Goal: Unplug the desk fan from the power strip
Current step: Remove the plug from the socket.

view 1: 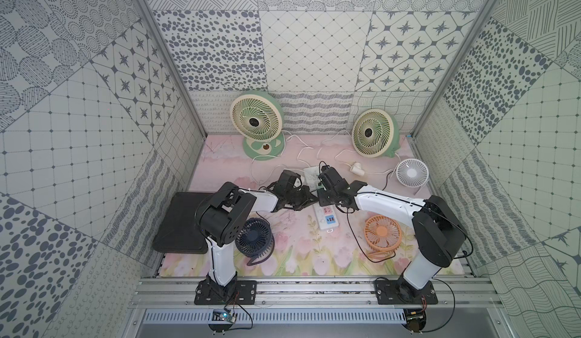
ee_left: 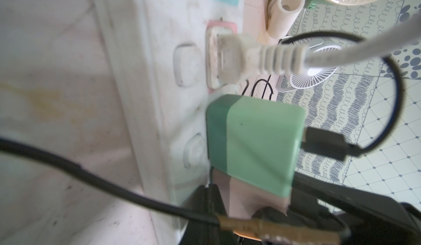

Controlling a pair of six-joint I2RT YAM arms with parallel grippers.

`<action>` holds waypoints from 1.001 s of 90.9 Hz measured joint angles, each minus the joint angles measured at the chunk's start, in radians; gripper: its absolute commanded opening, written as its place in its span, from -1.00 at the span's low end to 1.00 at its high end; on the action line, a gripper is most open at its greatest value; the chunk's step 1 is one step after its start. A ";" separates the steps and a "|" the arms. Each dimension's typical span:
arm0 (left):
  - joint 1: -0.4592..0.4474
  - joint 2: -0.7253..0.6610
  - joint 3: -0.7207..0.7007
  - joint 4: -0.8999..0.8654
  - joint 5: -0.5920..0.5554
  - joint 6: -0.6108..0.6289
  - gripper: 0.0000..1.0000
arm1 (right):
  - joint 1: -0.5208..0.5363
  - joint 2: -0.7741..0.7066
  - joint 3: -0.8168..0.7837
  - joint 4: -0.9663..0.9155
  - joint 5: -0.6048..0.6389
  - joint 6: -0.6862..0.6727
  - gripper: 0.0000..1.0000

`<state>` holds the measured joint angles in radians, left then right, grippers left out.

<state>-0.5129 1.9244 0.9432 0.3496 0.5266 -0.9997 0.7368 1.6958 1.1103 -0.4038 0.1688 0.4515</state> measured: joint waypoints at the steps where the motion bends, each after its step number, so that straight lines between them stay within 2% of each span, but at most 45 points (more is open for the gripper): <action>1: 0.000 0.000 0.000 0.000 0.000 0.000 -1.00 | -0.002 0.000 0.000 0.000 -0.002 0.002 -0.90; 9: 0.001 0.000 0.000 0.000 0.000 0.000 -1.00 | 0.014 0.002 0.004 -0.005 0.011 0.002 -0.90; 26: 0.003 0.000 -0.001 0.001 0.001 0.000 -1.00 | 0.071 0.035 0.049 -0.054 0.116 -0.018 -0.89; 47: 0.003 0.000 -0.002 0.003 0.000 0.000 -1.00 | 0.024 0.019 0.035 -0.042 0.041 -0.010 -0.90; 70: 0.005 0.000 -0.005 0.006 0.003 0.000 -1.00 | 0.076 0.027 0.059 -0.074 0.124 -0.025 -0.90; 91: 0.005 0.000 -0.006 0.009 0.004 0.000 -1.00 | 0.019 0.005 0.034 -0.047 0.029 0.001 -0.91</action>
<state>-0.5076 1.9244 0.9375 0.3588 0.5304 -0.9997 0.7563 1.7008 1.1442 -0.4503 0.1982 0.4522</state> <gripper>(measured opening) 0.062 0.313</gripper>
